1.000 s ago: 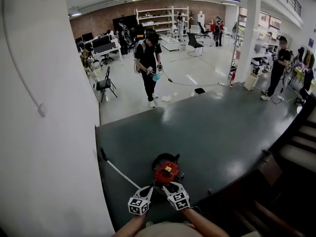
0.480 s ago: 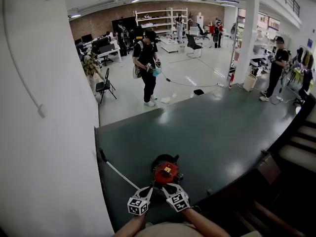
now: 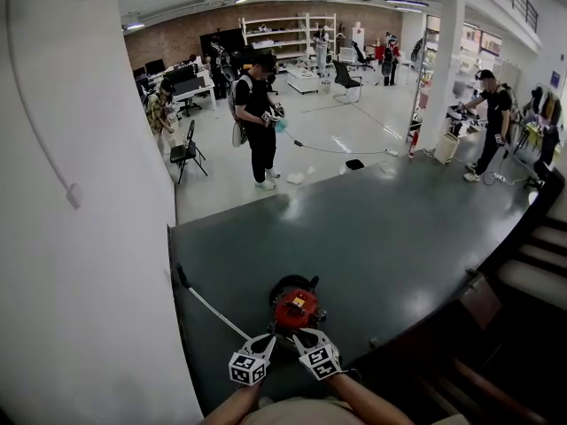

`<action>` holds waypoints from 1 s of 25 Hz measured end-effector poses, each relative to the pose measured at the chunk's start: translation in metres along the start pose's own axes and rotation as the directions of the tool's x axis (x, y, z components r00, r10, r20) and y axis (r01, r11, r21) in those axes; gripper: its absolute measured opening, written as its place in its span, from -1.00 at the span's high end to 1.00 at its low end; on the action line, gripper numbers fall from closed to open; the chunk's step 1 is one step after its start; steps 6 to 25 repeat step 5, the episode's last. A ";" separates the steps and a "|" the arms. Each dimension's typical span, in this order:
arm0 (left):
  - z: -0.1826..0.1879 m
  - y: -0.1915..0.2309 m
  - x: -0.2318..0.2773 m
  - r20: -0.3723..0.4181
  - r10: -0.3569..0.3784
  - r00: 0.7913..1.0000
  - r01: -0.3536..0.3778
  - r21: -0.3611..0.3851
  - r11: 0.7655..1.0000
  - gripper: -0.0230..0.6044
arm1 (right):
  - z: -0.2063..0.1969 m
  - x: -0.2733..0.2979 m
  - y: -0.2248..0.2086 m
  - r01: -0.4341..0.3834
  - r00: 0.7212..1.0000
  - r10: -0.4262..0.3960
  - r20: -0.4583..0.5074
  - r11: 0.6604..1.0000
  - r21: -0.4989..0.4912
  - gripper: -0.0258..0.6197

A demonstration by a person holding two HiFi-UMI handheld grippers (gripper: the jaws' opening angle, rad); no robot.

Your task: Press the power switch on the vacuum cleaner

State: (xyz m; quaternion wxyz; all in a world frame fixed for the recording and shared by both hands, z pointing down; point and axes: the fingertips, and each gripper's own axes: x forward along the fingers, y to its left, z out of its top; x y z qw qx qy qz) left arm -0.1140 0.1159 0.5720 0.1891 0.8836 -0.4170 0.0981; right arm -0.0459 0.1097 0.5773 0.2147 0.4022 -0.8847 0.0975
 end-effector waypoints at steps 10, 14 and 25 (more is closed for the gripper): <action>0.001 -0.007 -0.001 0.003 -0.014 1.000 0.014 -0.001 1.000 0.91 | 0.003 -0.006 0.001 0.012 1.000 -0.012 0.012 1.000 -0.004 0.75; 0.001 -0.007 -0.001 0.003 -0.014 1.000 0.014 -0.001 1.000 0.91 | 0.003 -0.006 0.001 0.012 1.000 -0.012 0.012 1.000 -0.004 0.75; 0.001 -0.007 -0.001 0.003 -0.014 1.000 0.014 -0.001 1.000 0.91 | 0.003 -0.006 0.001 0.012 1.000 -0.012 0.012 1.000 -0.004 0.75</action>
